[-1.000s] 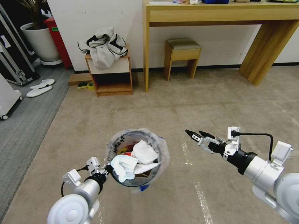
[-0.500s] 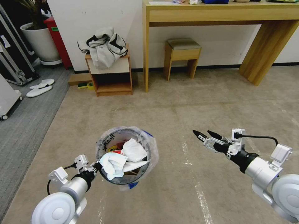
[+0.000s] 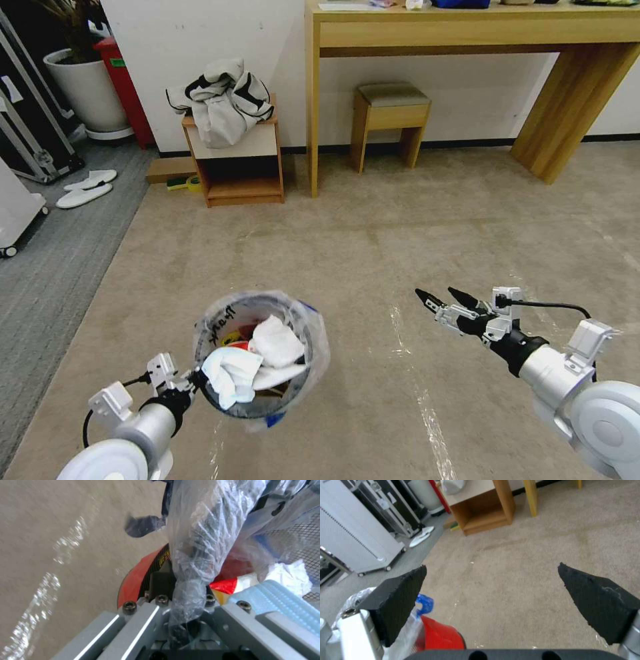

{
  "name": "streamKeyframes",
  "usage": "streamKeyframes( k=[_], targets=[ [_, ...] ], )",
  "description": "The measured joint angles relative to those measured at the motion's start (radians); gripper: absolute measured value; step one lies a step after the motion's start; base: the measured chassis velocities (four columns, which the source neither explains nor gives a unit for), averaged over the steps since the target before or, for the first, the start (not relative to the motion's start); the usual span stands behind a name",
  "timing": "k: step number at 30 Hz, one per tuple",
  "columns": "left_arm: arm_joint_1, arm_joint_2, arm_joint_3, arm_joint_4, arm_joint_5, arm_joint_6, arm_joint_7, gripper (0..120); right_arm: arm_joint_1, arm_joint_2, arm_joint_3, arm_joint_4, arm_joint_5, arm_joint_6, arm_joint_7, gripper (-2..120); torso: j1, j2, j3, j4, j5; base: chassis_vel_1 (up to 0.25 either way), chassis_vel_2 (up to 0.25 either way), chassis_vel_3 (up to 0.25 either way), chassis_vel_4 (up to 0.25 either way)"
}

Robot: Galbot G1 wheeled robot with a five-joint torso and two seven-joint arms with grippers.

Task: Pick up the trash bin and place the garbage on the floor into it.

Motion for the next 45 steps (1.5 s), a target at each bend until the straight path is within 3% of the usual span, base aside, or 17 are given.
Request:
streamKeyframes(
  k=[1, 9, 26, 34, 39, 45],
  targets=[
    [0.0, 0.0, 0.0, 0.0, 0.0, 0.0, 0.0, 1, 0.0, 0.0, 0.0, 0.0, 0.0, 0.0, 0.0, 100, 0.0, 0.0, 0.0, 0.0, 0.0, 0.0, 0.0, 0.0, 0.0],
    [0.008, -0.01, 0.135, -0.006, 0.098, 0.01, 0.013, 1, 0.005, -0.01, -0.006, -0.007, 0.001, 0.005, -0.002, 100, 0.0, 0.0, 0.0, 0.0, 0.0, 0.0, 0.0, 0.0, 0.0],
    [0.037, -0.036, 0.25, 0.054, 0.228, 0.008, 0.054, 1, -0.006, -0.005, 0.005, -0.015, -0.006, 0.015, -0.01, 100, 0.0, 0.0, 0.0, 0.0, -0.0001, 0.0, 0.0, 0.0, 0.0],
    [0.042, -0.05, 0.281, 0.067, 0.252, 0.003, 0.058, 1, -0.005, -0.009, 0.008, -0.018, -0.005, 0.017, -0.011, 100, 0.0, 0.0, 0.0, 0.0, -0.0001, 0.0, 0.0, 0.0, 0.0],
    [0.067, -0.071, 0.353, 0.098, 0.324, -0.015, 0.08, 1, 0.002, -0.011, 0.006, -0.025, -0.005, 0.02, -0.012, 100, 0.0, 0.0, 0.0, 0.0, 0.0001, 0.0, 0.0, 0.0, 0.0],
    [0.061, -0.088, 0.384, 0.122, 0.346, -0.017, 0.088, 0, 0.002, -0.011, 0.009, -0.028, -0.004, 0.022, -0.012, 100, 0.0, 0.0, 0.0, 0.0, -0.0001, 0.0, 0.0, 0.0, 0.0]
  ],
)
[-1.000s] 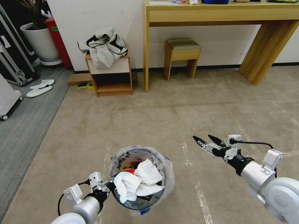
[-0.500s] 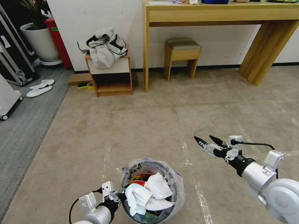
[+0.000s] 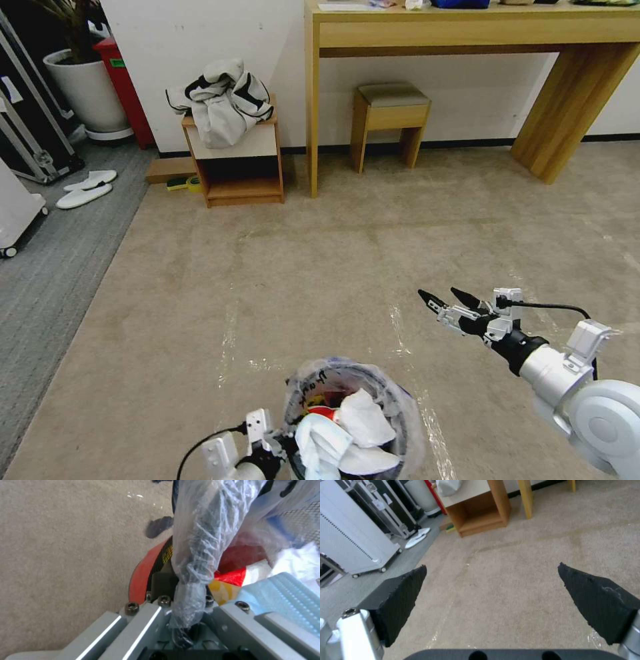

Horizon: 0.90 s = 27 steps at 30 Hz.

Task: Pick up the trash bin and place the garbage on the floor into it.

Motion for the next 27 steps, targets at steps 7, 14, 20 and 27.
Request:
streamKeyframes(
  k=[7, 14, 20, 27],
  targets=[
    [-0.065, 0.01, -0.039, 0.01, -0.051, -0.01, -0.021, 0, -0.002, 0.003, -0.002, -0.003, -0.004, 0.002, -0.002, 100, 0.0, 0.0, 0.0, -0.0001, 0.0, 0.0, 0.0, 0.0, 0.0],
    [-0.123, 0.044, -0.086, 0.011, -0.129, -0.012, -0.046, 0, -0.002, 0.003, -0.01, -0.007, -0.008, 0.003, -0.003, 100, 0.0, 0.0, 0.0, 0.0, 0.0, 0.0, 0.0, 0.0, 0.0],
    [-0.143, 0.066, -0.118, 0.017, -0.169, -0.013, -0.052, 0, 0.006, -0.005, -0.024, -0.015, -0.008, 0.003, -0.002, 100, 0.0, 0.0, 0.0, -0.0001, -0.0001, 0.0, 0.0, 0.0, 0.0],
    [-0.176, 0.078, -0.139, 0.022, -0.237, -0.011, -0.092, 0, 0.019, -0.019, -0.05, -0.031, -0.007, 0.005, -0.002, 100, 0.0, 0.0, 0.0, -0.0001, 0.0, 0.0, 0.0, 0.0, 0.0]
  ],
)
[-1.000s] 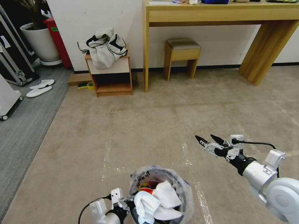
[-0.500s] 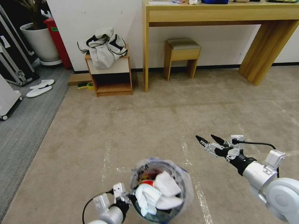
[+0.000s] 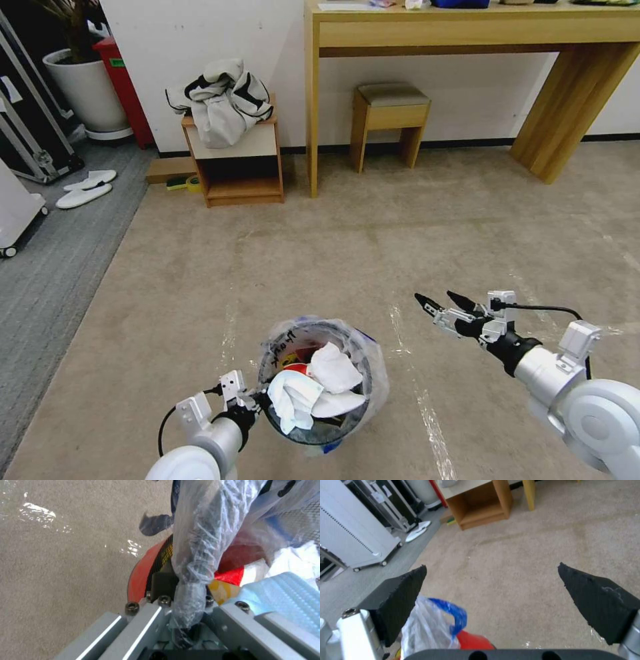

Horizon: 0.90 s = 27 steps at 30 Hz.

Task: Pick up the trash bin and place the garbage on the floor into it.

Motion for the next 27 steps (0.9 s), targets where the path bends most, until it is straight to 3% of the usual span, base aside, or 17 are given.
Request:
streamKeyframes(
  k=[10, 18, 27],
  targets=[
    [-0.044, 0.008, -0.001, 0.005, -0.123, 0.018, -0.13, 0, 0.023, -0.018, -0.032, -0.03, 0.005, 0.005, -0.001, 100, 0.0, 0.0, 0.0, 0.0001, 0.0, 0.0, 0.0, 0.0, 0.0],
    [-0.081, 0.001, 0.003, 0.037, -0.185, 0.014, -0.195, 0, 0.028, -0.023, -0.037, -0.048, 0.007, 0.008, -0.004, 100, 0.0, 0.0, 0.0, 0.0001, 0.0, 0.0, 0.0, 0.0, 0.0],
    [-0.111, -0.004, 0.003, 0.076, -0.229, 0.012, -0.214, 0, 0.032, -0.024, -0.042, -0.067, 0.007, 0.011, -0.008, 100, 0.0, 0.0, 0.0, 0.0001, 0.0, 0.0, 0.0, 0.0, 0.0]
  ],
)
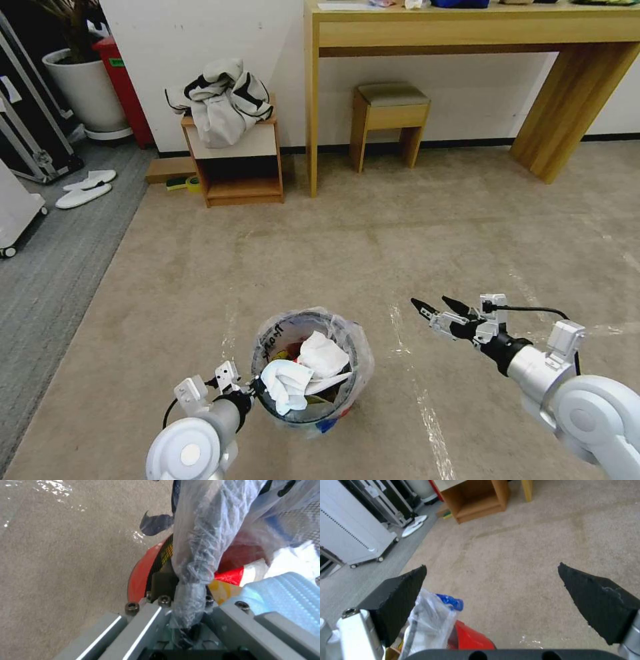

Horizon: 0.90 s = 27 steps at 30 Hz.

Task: Pick up the trash bin and place the garbage on the floor into it.

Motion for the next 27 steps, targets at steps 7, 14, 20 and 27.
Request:
streamKeyframes(
  k=[7, 14, 20, 27],
  targets=[
    [-0.019, -0.011, 0.001, 0.032, -0.009, -0.002, -0.001, 0, 0.006, 0.0, -0.005, -0.017, -0.002, 0.002, -0.003, 100, 0.0, 0.0, 0.0, 0.0, 0.0001, 0.0, 0.0, 0.0, 0.0],
    [-0.027, -0.014, 0.003, 0.046, -0.013, -0.003, -0.005, 0, 0.008, 0.004, -0.006, -0.027, -0.006, 0.004, -0.007, 100, 0.0, 0.0, 0.0, 0.0, 0.0001, 0.0, 0.0, 0.0, 0.0],
    [-0.036, -0.02, 0.004, 0.063, -0.011, -0.006, -0.005, 0, 0.009, 0.005, -0.006, -0.033, -0.006, 0.006, -0.012, 100, 0.0, 0.0, 0.0, 0.0, 0.0001, 0.0, 0.0, 0.0, 0.0],
    [-0.049, -0.023, 0.006, 0.08, -0.009, -0.007, -0.006, 0, 0.008, 0.008, -0.005, -0.04, -0.01, 0.008, -0.02, 100, 0.0, 0.0, 0.0, 0.0, 0.0001, 0.0, 0.0, 0.0, 0.0]
  ],
)
